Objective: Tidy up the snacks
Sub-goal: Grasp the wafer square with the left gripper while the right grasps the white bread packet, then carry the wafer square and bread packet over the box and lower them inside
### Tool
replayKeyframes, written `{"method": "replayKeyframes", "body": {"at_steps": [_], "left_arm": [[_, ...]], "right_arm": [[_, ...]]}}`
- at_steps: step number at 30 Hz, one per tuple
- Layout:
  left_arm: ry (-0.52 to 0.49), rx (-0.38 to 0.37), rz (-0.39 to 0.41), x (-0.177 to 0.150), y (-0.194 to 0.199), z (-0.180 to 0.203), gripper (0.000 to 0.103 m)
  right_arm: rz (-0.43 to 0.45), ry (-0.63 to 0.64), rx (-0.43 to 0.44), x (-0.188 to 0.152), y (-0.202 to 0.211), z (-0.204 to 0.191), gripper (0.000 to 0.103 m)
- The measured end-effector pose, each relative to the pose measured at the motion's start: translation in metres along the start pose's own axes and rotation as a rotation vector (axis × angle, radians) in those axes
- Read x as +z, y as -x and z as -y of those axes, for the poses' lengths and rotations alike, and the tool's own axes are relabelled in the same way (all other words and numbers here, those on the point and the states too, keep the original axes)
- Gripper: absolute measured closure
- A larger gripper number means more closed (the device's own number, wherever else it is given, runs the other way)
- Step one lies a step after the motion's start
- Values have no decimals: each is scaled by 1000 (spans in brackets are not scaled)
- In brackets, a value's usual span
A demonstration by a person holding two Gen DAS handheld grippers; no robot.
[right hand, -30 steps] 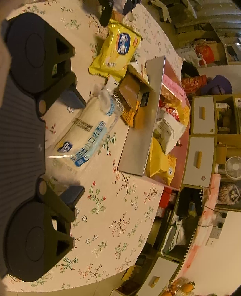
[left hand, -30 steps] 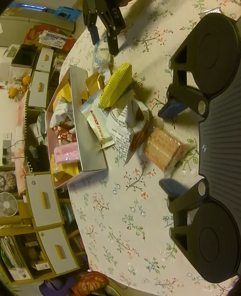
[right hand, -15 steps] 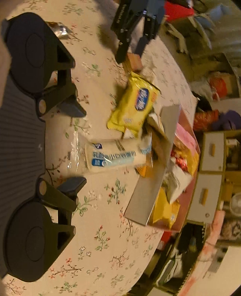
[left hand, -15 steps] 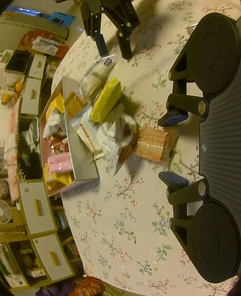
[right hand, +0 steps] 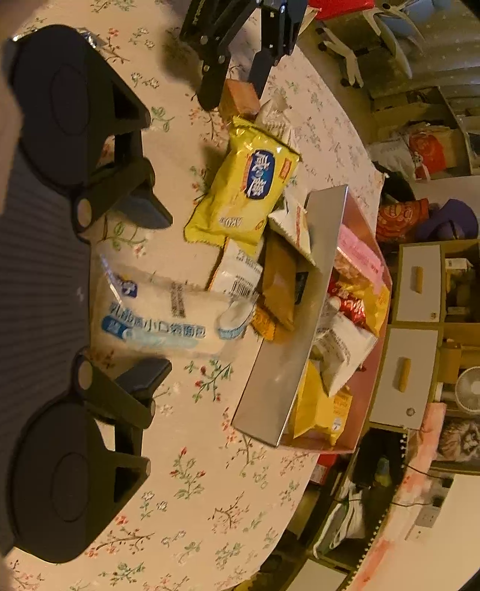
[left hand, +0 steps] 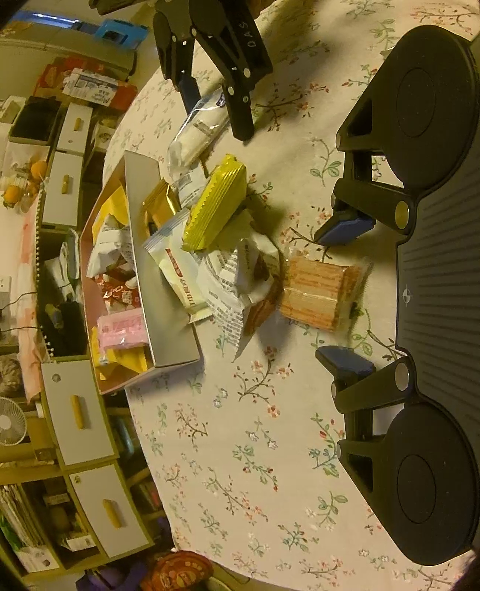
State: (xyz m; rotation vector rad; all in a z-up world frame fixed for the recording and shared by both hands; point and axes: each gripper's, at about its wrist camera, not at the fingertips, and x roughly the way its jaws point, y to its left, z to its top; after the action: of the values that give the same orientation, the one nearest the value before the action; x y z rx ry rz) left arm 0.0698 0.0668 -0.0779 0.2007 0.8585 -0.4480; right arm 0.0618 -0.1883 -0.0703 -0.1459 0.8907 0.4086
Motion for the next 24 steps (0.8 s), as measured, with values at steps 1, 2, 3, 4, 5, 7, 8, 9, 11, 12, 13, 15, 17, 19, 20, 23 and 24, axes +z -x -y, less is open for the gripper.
{"method": "replayKeyframes", "body": {"at_steps": [1,2,3,4,5,7,8,9,11,12,13,15,17,19,20,23,24], "left_arm": [[3,2,2,0,0,0,43],[4,3,3,1,-1,0,45],[3,2,4,1,-1,1,45],[2,2,4,1,-1,1,46],[3,3,3,1,-1,0,50],[11,12,1,2,0,-1,58],[21,10,-3,3,1,-2,65],[31,12,-6,4,1,-3,69],[48,20,-20,5,2,-5,71],[56,24,-26,5,2,-6,71],[61,27,-32,5,3,-6,71],[67,33,-42,5,4,-7,71],[75,42,-49,5,5,-7,71],[82,50,-53,5,7,-8,71],[87,54,-52,5,9,-9,71],[103,57,-42,6,14,-10,71],[109,58,-39,7,15,-11,71]], "right_arm": [[0,-1,0,1,0,-1,36],[2,1,2,1,0,-2,40],[3,4,2,1,1,-2,45],[5,7,2,1,1,-3,48],[5,8,3,1,2,-3,55],[3,8,0,2,3,-4,67],[-1,8,-2,2,3,-4,70],[-5,10,-6,2,3,-5,73],[-10,16,-12,3,4,-7,79],[-10,14,-14,4,4,-8,81],[-12,11,-19,4,5,-9,81],[-10,11,-23,4,7,-10,84],[-9,6,-25,4,9,-10,85],[-9,-3,-27,4,11,-8,86],[-9,-6,-30,4,12,-8,86],[-10,-17,-39,2,15,-7,86],[-10,-24,-40,2,16,-6,86]]}}
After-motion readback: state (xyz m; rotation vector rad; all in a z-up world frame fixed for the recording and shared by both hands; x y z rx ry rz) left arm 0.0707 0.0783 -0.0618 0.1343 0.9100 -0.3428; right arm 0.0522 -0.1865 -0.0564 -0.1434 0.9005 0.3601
